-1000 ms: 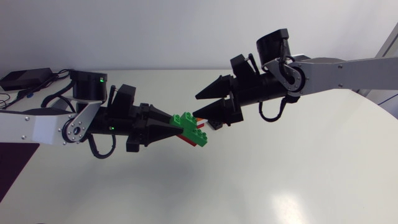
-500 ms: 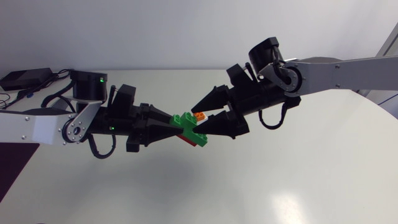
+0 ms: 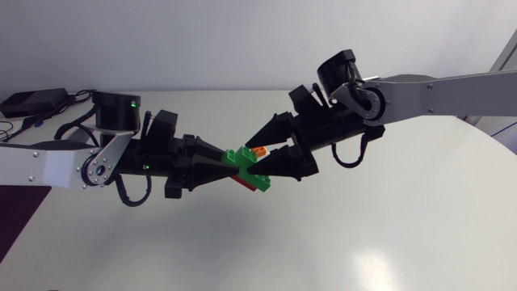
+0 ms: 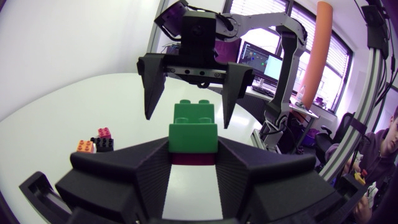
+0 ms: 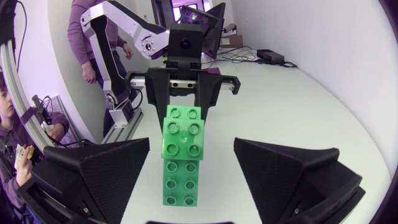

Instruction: Disassemble duplo

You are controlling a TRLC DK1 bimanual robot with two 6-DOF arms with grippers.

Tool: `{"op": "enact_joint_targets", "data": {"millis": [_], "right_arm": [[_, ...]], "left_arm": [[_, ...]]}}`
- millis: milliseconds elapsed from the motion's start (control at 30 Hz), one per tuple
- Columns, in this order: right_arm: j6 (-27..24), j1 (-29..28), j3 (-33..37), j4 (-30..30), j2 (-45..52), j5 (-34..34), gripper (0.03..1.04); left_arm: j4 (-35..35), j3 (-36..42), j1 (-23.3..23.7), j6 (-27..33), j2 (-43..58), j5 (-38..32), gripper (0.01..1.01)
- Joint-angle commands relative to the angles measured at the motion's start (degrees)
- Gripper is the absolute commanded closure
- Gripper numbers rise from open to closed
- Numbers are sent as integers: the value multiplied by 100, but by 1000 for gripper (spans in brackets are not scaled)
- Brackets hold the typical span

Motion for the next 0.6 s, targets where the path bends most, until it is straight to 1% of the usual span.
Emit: {"op": "enact_joint_targets", "data": {"millis": [0,100,167,200,333,367,400,533,567], "right_arm": [[-87,24,115,-100,161,11,134],[-78,15,124,-109,161,11,192],[-69,24,132,-109,169,11,251],[-69,24,132,-109,178,11,289],[-51,68,159,-135,231,-6,500],[-51,77,176,-179,240,-24,539],[-51,86,194,-214,266,-33,562],[-69,147,220,-285,310,-42,570],[-69,156,229,-294,310,-42,603]], "left_arm": [[-41,-88,-38,21,-38,89,936],[-50,-88,-47,21,-38,89,936],[-41,-97,-56,29,-38,89,936],[-50,-97,-56,29,-38,89,936],[-50,-97,-47,21,-47,89,936],[-50,-88,-47,21,-56,97,936],[-59,-97,-56,21,-56,97,936],[-59,-97,-47,21,-82,133,936],[-59,-97,-47,21,-100,133,936]]}}
